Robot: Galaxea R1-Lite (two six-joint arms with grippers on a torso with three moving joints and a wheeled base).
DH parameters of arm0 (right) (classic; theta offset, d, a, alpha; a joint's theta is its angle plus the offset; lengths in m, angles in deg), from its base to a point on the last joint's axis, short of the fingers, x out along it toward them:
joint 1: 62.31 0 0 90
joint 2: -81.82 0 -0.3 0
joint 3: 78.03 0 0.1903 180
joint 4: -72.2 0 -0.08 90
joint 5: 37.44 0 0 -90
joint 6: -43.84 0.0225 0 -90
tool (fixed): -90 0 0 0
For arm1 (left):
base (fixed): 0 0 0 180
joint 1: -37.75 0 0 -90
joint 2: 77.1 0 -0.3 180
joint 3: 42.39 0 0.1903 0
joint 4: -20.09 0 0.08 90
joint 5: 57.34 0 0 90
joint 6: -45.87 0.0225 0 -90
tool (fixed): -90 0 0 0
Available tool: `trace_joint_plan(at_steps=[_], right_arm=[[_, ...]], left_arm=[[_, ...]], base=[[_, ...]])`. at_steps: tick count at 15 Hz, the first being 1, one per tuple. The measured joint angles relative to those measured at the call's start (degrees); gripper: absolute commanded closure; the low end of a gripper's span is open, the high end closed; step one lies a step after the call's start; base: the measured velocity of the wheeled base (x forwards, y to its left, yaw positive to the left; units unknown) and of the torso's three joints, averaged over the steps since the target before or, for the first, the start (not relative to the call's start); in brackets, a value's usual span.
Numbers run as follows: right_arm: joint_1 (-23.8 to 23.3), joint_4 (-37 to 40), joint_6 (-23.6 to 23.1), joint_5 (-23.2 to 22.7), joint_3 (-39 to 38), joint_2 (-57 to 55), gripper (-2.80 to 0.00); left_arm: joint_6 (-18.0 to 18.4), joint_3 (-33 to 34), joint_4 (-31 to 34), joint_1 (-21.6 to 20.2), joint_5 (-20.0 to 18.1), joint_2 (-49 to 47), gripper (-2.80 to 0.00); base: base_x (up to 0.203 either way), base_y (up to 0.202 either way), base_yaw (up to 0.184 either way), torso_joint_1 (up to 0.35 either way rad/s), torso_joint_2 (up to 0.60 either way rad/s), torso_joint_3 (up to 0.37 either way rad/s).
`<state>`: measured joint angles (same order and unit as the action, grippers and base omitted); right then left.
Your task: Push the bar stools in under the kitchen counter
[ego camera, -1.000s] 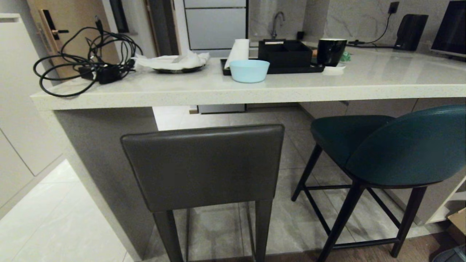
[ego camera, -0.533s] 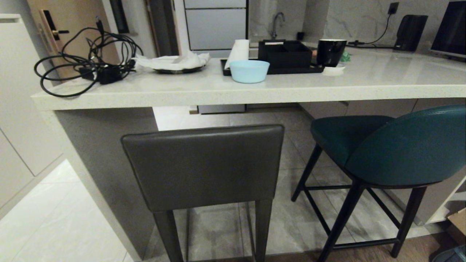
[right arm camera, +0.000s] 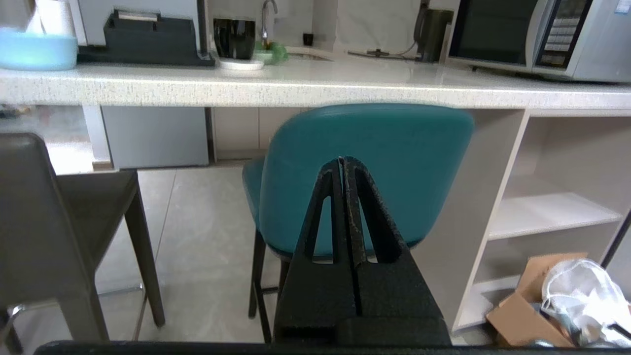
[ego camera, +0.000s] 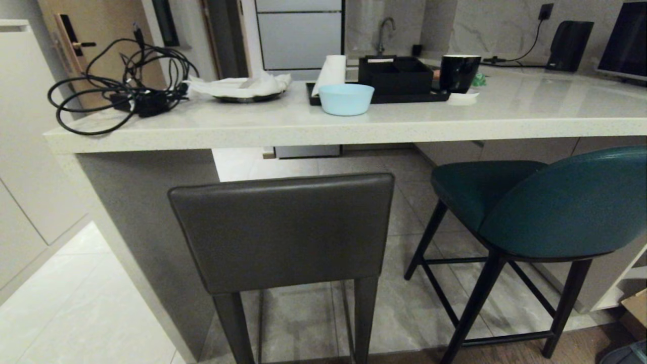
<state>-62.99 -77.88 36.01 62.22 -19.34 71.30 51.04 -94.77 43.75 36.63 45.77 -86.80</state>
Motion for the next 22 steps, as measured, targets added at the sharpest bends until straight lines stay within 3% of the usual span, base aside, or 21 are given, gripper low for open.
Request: trace_joint_plan(at_steps=[4, 7, 12, 15, 22], right_arm=[[0.2, 6.6, -0.2, -1.4, -4.6, 6.5, 0.00], [0.3, 7.9, 1.6, -3.5, -12.5, 9.5, 0.00], [0.2, -7.4, -1.7, -7.6, -32.6, 10.5, 0.00], [0.3, -6.0, -0.3, -12.3, -34.9, 10.5, 0.00], [0.4, -6.1, 1.8, -12.4, -35.3, 10.5, 0.00]], left_arm=[[1.9, 5.1, 8.6, 0.9, -8.2, 7.2, 0.00], [1.8, 11.5, 9.2, 1.0, -11.8, 9.1, 0.00], [1.9, 21.6, 7.8, 1.0, -12.0, 9.7, 0.00], [2.0, 27.8, -3.1, 1.0, -14.3, 9.7, 0.00], [-0.5, 29.0, -2.7, 1.0, -15.3, 9.8, 0.00]], base=[[0.000, 0.000, 0.000, 0.000, 0.00, 0.000], [0.000, 0.000, 0.000, 0.000, 0.00, 0.000], [0.000, 0.000, 0.000, 0.000, 0.00, 0.000], [0.000, 0.000, 0.000, 0.000, 0.00, 0.000], [0.000, 0.000, 0.000, 0.000, 0.00, 0.000]])
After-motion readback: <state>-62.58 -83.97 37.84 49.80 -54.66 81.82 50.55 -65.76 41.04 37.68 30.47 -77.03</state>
